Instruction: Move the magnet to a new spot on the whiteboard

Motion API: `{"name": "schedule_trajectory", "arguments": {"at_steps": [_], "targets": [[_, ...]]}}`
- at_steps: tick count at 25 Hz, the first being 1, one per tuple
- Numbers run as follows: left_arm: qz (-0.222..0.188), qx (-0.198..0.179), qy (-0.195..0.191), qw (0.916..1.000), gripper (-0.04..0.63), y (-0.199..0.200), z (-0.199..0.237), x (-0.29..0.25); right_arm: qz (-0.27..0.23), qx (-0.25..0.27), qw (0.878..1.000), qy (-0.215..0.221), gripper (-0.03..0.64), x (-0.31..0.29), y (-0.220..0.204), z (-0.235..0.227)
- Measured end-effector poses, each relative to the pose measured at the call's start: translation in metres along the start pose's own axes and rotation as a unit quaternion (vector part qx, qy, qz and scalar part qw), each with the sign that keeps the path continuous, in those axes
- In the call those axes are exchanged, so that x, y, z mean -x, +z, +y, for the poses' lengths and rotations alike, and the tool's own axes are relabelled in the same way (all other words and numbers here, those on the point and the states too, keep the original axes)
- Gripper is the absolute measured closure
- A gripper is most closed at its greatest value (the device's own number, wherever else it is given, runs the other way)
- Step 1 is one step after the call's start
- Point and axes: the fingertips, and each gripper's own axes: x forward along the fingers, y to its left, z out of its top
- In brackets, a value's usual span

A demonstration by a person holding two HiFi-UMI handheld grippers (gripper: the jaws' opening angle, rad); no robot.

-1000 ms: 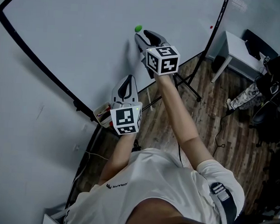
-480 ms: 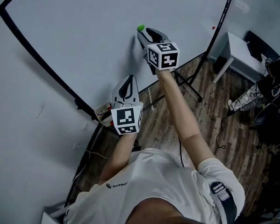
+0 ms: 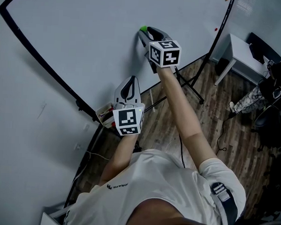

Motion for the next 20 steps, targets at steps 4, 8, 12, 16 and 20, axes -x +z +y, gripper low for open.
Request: {"name": "schedule_trajectory", "arguments": {"at_steps": [4, 8, 12, 16, 20], "targets": [[0.002, -0.002, -0.004, 1.0000, 0.592, -0.0023, -0.0024, -0.0013, -0.002, -0.002, 1.000, 0.005, 0.471, -0.0034, -0.0001, 0.0009], [0.005, -0.002, -0.004, 1.0000, 0.592, -0.0056, -0.0004, -0.0027, -0.005, -0.001, 1.000, 0.005, 0.471, -0.0056, 0.0009, 0.0003], [0.005, 0.001, 0.000, 1.0000, 0.592, -0.0063, 0.0040, -0.0039, -0.007, -0.007, 1.000, 0.008, 0.471, -0.0065, 0.0001, 0.0000], [0.008, 0.001, -0.003, 1.0000, 0.592, -0.0076, 0.0029, -0.0057, -0.007, -0.006, 1.000, 0.010, 0.483, -0.0061, 0.0004, -0.0022], [0.009, 0.002, -0.003, 1.0000, 0.592, -0.0089, 0.0021, -0.0061, -0.006, -0.003, 1.000, 0.011, 0.485, -0.0059, 0.0002, -0.0019]]}}
